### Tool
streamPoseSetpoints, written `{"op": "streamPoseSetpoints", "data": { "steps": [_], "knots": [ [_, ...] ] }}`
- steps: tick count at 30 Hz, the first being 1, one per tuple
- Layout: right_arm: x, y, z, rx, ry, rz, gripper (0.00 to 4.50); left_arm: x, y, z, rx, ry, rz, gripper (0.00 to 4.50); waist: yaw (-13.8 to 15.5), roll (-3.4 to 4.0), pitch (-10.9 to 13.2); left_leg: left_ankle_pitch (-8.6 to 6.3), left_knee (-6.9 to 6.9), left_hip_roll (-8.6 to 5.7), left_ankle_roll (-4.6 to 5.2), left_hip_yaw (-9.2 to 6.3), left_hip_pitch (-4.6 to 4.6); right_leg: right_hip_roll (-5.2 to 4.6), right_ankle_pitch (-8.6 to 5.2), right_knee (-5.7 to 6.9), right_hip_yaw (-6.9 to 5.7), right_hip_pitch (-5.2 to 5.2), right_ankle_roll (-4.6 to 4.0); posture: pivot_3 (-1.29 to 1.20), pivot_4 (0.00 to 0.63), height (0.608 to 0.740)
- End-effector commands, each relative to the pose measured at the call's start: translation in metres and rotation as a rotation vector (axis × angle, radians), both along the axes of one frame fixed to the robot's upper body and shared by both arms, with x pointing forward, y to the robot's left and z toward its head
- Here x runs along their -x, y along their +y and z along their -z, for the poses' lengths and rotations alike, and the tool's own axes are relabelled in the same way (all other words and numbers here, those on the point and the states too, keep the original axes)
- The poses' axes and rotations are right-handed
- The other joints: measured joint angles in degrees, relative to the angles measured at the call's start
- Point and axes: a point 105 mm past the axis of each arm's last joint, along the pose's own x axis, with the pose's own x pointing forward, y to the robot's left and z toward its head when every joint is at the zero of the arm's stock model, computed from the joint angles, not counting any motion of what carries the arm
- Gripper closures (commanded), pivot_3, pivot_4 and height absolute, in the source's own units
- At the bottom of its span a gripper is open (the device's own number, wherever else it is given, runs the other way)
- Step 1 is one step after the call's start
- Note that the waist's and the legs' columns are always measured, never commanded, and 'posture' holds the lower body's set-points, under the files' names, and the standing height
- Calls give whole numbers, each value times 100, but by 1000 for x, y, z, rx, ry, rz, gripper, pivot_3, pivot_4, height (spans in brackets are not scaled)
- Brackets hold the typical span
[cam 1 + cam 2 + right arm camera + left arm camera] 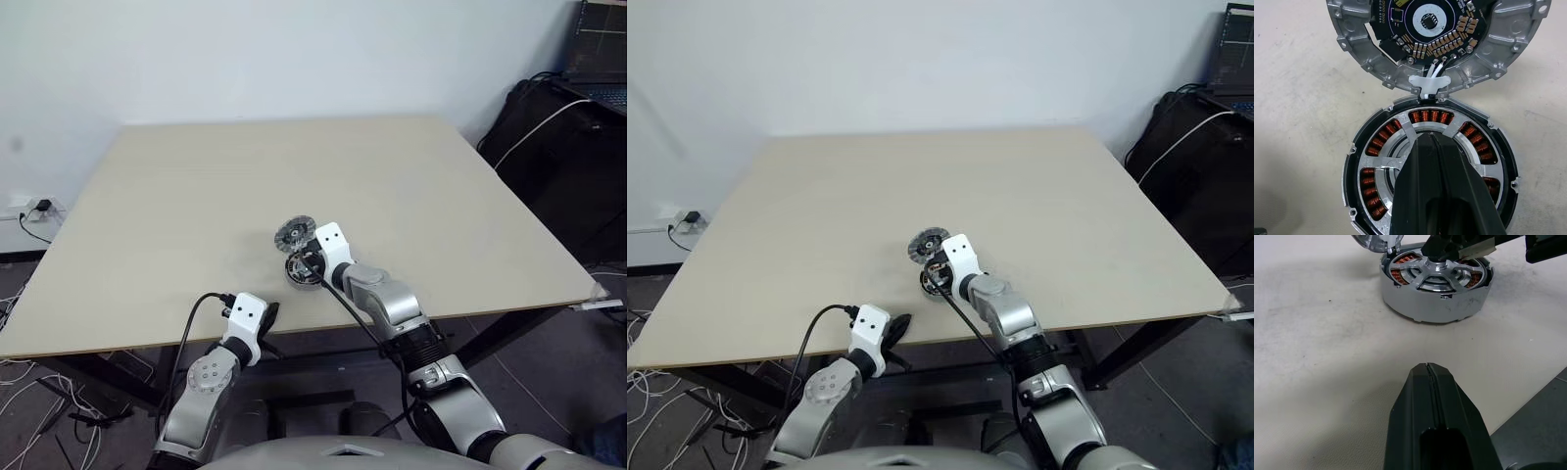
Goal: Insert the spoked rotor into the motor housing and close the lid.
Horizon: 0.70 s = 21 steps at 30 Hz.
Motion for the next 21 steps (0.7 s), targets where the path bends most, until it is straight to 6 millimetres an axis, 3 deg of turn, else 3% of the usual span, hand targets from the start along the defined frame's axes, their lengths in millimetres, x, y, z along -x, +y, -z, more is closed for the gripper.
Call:
{"op": "streamPoseSetpoints", "data": {
  "steps": [1,7,10,13,19,21],
  "knots": [
    [-3,0,-7,-8,-22,-14,4486,-6,-1,-14,17,-60,-6,4500,0,-3,-2,0,0,0,0,0,0,0,0,0,0,0,0,0,0,740],
    [-5,6,-42,32,-140,-207,4486,-7,-3,-15,23,-61,-5,4500,1,-3,0,0,1,-1,0,0,0,-1,0,0,0,-1,0,0,0,740],
    [6,2,-41,155,-100,-397,4486,-7,-4,-15,27,-61,-6,4500,0,-2,0,0,5,-1,0,0,0,-1,0,1,0,0,0,0,0,740],
    [14,-5,-43,267,-71,-556,3884,-7,-5,-15,31,-61,-8,4500,7,-4,0,0,10,0,1,-2,0,-1,0,2,-1,0,0,0,0,740],
    [7,-14,-46,434,-88,-677,1948,-7,-7,-15,40,-63,-17,4500,38,-6,1,0,14,0,0,-3,-1,0,0,4,-1,0,0,0,0,740],
    [6,-16,-44,490,-88,-731,1948,-7,-7,-14,42,-64,-21,4500,55,-8,1,0,18,-1,1,-3,-1,0,0,4,-2,1,0,0,0,740]
  ]
}}
